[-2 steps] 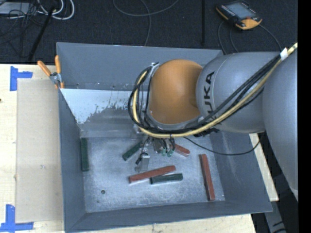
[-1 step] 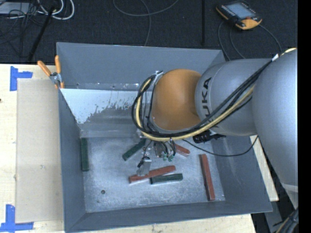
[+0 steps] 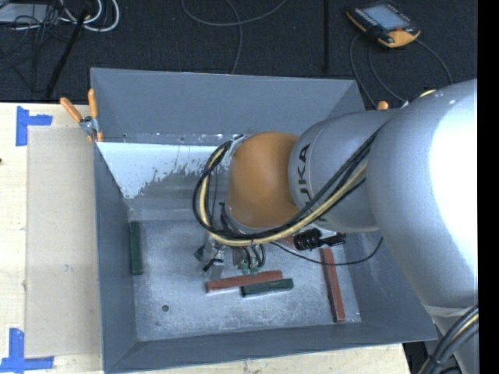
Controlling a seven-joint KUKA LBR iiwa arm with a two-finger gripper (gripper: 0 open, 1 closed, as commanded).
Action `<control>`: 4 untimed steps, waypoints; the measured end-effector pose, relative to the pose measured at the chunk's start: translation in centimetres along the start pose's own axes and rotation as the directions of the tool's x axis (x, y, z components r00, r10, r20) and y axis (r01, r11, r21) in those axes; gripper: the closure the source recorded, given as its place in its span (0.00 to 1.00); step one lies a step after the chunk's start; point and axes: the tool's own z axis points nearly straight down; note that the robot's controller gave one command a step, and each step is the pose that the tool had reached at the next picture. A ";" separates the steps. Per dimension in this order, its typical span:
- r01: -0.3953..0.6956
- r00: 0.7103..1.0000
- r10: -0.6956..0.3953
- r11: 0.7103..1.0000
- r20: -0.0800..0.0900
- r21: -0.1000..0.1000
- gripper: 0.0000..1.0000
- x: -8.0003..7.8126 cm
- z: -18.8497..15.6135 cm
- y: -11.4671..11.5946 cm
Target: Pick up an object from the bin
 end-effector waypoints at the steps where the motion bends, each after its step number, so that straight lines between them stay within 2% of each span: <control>1: -0.001 1.000 0.001 1.000 0.000 0.000 1.00 0.0 0.0 0.0; 2: -0.020 1.000 0.020 1.000 -0.006 0.003 1.00 1.9 -4.7 -0.2; 3: -0.060 0.998 0.060 0.998 0.016 -0.007 1.00 -3.2 -3.4 2.3; 4: -0.059 0.998 0.059 0.998 0.000 0.000 1.00 -4.9 -0.6 1.8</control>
Offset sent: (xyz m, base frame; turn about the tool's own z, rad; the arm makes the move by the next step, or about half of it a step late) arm -0.0578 0.0045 0.1722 0.0684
